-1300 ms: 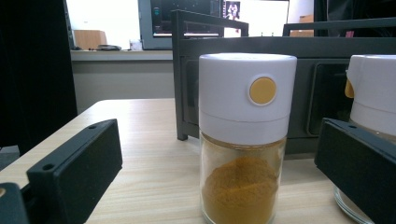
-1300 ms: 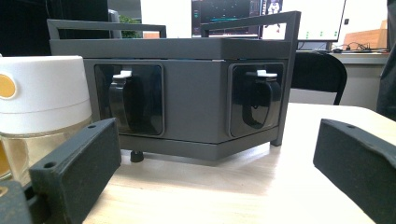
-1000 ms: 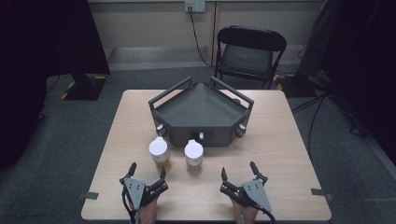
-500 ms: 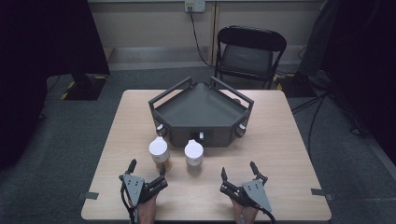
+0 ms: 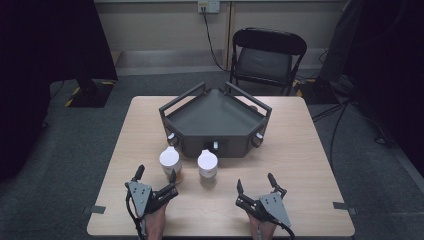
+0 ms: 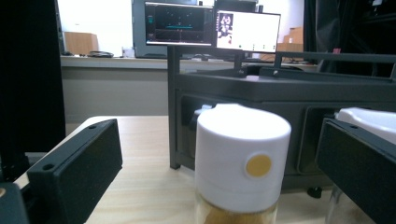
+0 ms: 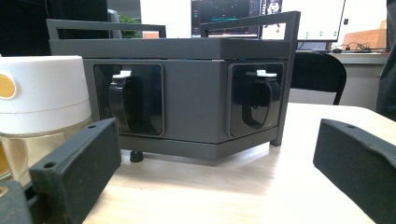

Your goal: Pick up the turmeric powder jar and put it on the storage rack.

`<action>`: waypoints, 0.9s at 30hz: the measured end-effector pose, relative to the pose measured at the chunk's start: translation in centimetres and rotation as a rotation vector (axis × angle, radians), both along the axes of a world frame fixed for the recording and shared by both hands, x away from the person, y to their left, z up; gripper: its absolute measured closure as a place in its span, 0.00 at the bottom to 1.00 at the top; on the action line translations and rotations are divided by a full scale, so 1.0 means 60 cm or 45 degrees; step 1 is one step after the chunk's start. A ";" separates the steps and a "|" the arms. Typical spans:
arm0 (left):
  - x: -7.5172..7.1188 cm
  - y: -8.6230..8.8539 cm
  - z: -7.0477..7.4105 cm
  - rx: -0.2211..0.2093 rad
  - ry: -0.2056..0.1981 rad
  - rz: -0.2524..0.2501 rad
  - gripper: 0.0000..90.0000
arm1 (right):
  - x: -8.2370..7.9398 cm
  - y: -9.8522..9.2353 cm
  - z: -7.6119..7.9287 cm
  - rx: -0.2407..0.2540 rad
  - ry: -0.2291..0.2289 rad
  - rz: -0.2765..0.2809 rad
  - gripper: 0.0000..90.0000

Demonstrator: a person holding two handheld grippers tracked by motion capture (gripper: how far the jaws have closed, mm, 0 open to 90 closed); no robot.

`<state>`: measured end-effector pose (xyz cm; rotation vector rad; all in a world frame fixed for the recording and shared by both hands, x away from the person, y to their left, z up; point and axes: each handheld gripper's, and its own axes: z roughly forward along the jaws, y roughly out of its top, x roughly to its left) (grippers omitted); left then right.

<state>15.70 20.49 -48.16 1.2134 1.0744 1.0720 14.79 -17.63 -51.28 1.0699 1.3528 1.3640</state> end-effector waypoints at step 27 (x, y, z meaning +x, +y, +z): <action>0.044 0.006 0.049 -0.016 0.030 -0.098 0.00 | 0.000 0.001 0.000 0.000 0.000 -0.003 0.00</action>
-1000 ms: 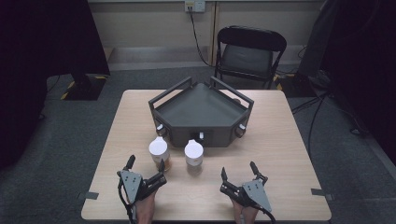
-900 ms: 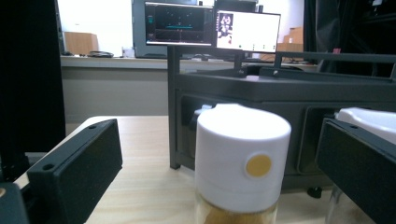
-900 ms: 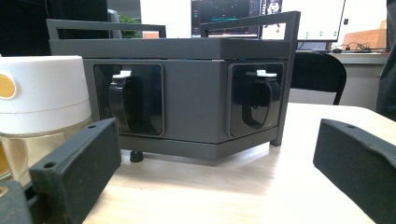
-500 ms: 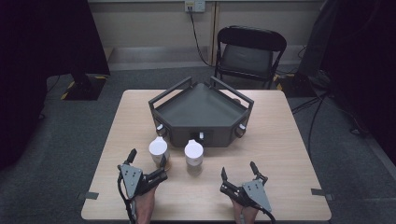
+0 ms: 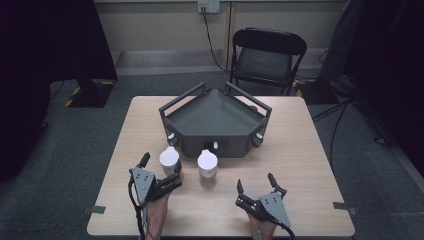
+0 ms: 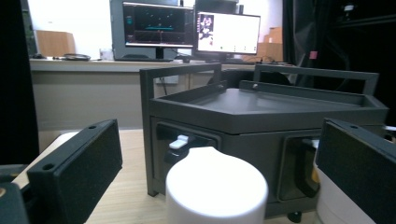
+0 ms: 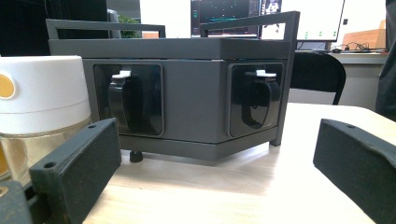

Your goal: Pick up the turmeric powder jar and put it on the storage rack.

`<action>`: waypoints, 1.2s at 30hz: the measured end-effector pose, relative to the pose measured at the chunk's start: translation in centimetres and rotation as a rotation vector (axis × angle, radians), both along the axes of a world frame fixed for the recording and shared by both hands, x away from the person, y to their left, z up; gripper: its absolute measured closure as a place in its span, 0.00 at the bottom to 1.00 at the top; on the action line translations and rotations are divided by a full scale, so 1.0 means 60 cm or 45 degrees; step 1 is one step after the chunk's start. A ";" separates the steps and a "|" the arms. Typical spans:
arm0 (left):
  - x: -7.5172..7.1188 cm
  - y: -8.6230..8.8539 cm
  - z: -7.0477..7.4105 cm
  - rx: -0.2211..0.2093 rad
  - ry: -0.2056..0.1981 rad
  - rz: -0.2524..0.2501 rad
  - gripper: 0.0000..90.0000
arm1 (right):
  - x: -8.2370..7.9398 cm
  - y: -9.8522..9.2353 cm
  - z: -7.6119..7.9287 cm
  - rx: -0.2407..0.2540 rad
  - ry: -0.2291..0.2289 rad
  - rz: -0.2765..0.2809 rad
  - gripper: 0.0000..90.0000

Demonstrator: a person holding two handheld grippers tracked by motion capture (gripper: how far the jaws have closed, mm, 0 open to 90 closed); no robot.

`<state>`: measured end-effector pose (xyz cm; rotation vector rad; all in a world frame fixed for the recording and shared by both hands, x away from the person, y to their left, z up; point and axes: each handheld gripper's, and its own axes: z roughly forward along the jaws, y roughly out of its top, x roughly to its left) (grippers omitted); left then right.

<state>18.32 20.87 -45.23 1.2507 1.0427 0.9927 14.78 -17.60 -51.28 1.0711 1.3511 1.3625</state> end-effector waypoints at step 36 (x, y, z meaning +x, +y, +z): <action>0.028 -0.018 -0.032 0.056 0.137 0.006 0.28 | 0.000 -0.001 0.000 0.000 0.000 0.002 0.00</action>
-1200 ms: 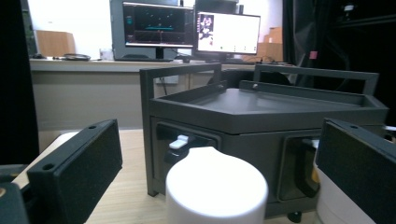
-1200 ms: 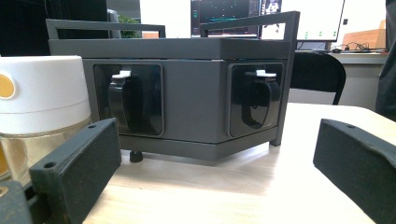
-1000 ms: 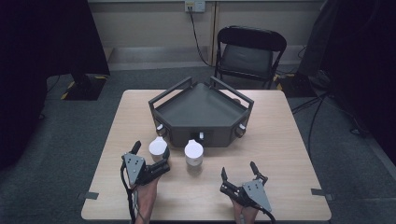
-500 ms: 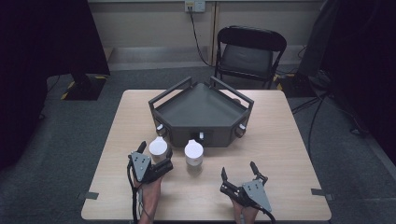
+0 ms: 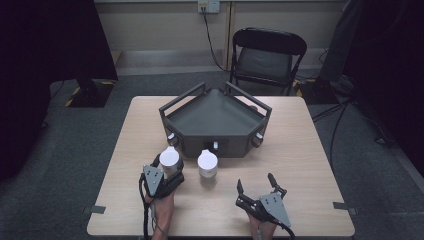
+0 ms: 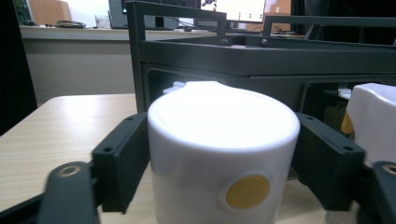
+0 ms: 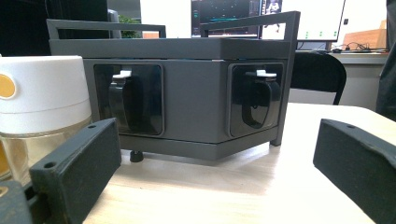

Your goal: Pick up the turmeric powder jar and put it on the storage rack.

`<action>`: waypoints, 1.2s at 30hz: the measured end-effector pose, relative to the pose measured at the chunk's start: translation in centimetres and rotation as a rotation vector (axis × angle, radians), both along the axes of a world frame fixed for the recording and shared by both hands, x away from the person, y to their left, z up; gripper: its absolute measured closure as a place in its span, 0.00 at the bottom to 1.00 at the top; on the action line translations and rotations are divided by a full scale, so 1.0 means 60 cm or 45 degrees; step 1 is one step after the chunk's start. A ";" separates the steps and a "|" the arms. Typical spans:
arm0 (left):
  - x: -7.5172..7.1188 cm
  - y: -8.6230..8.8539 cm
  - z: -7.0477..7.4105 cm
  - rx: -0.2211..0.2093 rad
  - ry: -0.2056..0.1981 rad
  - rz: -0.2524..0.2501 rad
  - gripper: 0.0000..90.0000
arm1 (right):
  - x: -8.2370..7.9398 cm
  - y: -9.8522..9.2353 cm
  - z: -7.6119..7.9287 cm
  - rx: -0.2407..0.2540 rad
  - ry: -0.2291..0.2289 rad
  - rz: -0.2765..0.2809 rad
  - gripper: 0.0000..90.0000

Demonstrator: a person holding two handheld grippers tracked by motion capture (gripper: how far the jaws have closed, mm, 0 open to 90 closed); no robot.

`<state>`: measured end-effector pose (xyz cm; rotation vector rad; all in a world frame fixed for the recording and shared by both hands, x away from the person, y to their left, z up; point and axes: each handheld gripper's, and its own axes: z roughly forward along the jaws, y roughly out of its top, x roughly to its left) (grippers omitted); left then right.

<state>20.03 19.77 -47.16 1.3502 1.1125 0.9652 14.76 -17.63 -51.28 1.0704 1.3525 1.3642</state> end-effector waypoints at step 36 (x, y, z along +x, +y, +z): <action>-0.012 -0.003 0.012 0.009 -0.002 0.030 0.34 | -0.001 0.001 0.000 0.000 0.000 -0.006 0.00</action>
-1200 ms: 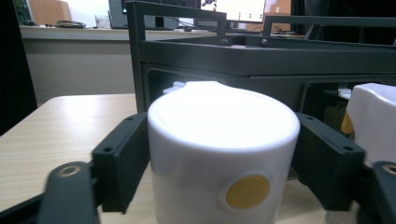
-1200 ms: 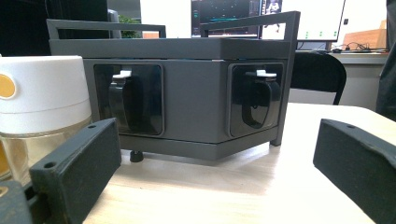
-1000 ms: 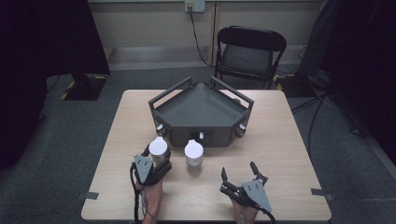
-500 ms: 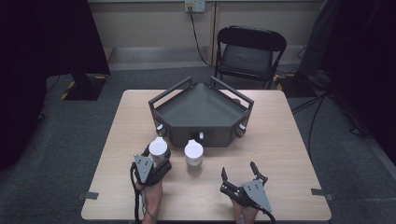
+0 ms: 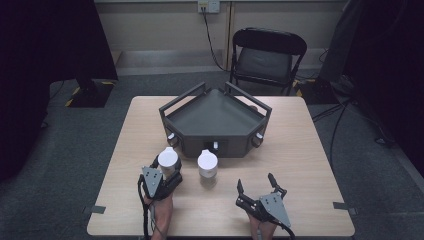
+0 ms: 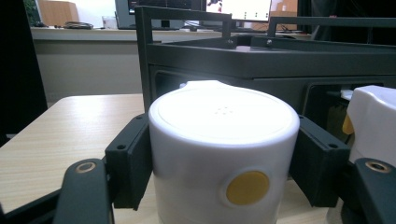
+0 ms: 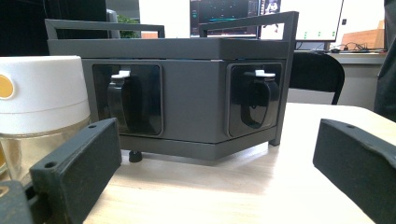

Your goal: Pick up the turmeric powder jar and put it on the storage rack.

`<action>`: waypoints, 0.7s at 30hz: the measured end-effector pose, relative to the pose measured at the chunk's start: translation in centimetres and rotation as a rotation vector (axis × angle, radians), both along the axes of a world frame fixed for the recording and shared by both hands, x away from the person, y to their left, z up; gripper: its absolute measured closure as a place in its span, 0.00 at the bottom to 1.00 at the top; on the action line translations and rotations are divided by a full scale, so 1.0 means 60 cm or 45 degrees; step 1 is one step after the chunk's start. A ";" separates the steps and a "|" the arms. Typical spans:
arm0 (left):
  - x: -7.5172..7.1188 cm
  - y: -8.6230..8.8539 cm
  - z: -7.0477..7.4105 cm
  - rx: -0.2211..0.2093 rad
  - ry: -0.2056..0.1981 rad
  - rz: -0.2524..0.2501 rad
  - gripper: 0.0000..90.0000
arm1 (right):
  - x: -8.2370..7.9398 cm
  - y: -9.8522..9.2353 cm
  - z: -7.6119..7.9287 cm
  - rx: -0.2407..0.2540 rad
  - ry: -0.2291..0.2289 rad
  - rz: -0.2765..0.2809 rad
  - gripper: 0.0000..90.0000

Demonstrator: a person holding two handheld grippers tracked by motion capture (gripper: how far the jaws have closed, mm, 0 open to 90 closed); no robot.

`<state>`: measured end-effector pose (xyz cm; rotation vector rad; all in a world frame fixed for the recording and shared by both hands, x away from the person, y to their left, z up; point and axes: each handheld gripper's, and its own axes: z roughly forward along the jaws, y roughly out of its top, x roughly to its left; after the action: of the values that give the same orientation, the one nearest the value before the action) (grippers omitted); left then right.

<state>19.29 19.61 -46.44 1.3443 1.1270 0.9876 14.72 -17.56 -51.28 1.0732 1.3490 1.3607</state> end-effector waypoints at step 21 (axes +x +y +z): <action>-0.006 0.014 0.048 -0.005 -0.055 -0.123 0.34 | 0.000 0.001 0.000 0.000 0.001 -0.005 0.00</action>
<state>18.90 20.46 -43.57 1.3554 1.0215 0.9397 14.71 -17.50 -51.27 1.0756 1.3466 1.3579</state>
